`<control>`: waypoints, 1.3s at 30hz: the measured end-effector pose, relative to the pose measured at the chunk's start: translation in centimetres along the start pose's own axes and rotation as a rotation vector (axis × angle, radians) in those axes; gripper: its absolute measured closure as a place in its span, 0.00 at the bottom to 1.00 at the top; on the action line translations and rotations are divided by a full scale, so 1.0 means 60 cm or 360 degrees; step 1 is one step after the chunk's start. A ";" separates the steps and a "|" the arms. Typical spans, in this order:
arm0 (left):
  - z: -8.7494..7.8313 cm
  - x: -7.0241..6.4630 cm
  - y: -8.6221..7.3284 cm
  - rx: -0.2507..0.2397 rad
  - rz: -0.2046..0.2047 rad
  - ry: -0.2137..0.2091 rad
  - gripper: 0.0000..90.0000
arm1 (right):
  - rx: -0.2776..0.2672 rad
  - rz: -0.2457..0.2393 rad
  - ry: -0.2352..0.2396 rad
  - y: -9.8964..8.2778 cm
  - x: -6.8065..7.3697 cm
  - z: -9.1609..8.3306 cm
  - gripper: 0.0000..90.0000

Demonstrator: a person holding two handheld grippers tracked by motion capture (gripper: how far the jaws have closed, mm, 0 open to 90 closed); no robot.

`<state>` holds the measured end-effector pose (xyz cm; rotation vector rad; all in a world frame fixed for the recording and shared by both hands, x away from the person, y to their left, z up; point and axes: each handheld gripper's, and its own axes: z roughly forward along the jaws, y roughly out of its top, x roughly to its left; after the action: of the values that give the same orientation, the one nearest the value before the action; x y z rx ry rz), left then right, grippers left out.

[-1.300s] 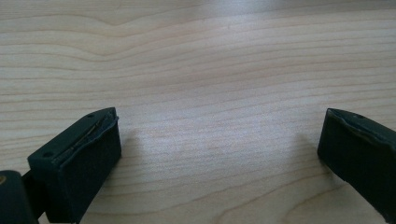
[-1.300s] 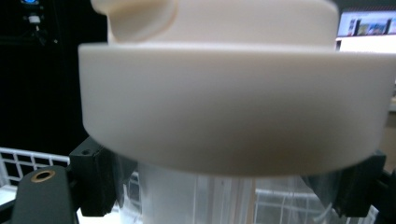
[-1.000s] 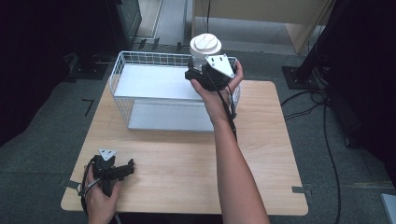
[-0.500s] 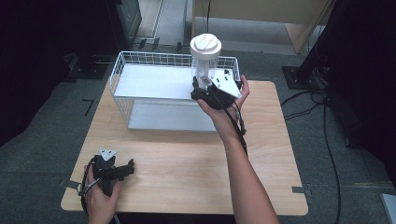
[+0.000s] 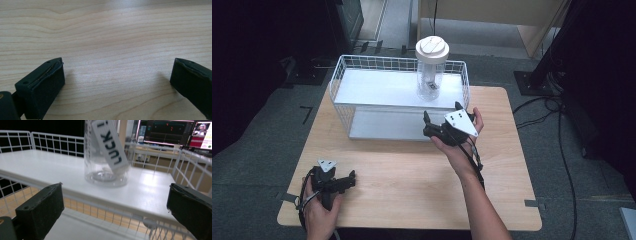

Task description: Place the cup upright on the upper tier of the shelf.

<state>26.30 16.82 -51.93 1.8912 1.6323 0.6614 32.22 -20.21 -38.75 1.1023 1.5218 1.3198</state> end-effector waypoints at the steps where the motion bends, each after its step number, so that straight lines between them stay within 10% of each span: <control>1: 0.000 0.000 0.000 0.0000 0.0000 0.0000 0.00 | 0.0008 0.0002 0.0003 -0.005 0.000 -0.003 0.01; 39: 0.000 0.000 0.000 0.0003 -0.0001 -0.0002 0.00 | 0.0333 0.0162 -0.0216 -0.190 -0.145 -0.150 0.01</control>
<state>26.29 16.81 -51.93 1.8916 1.6335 0.6588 24.94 -31.78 -48.71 1.3894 1.5451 1.1456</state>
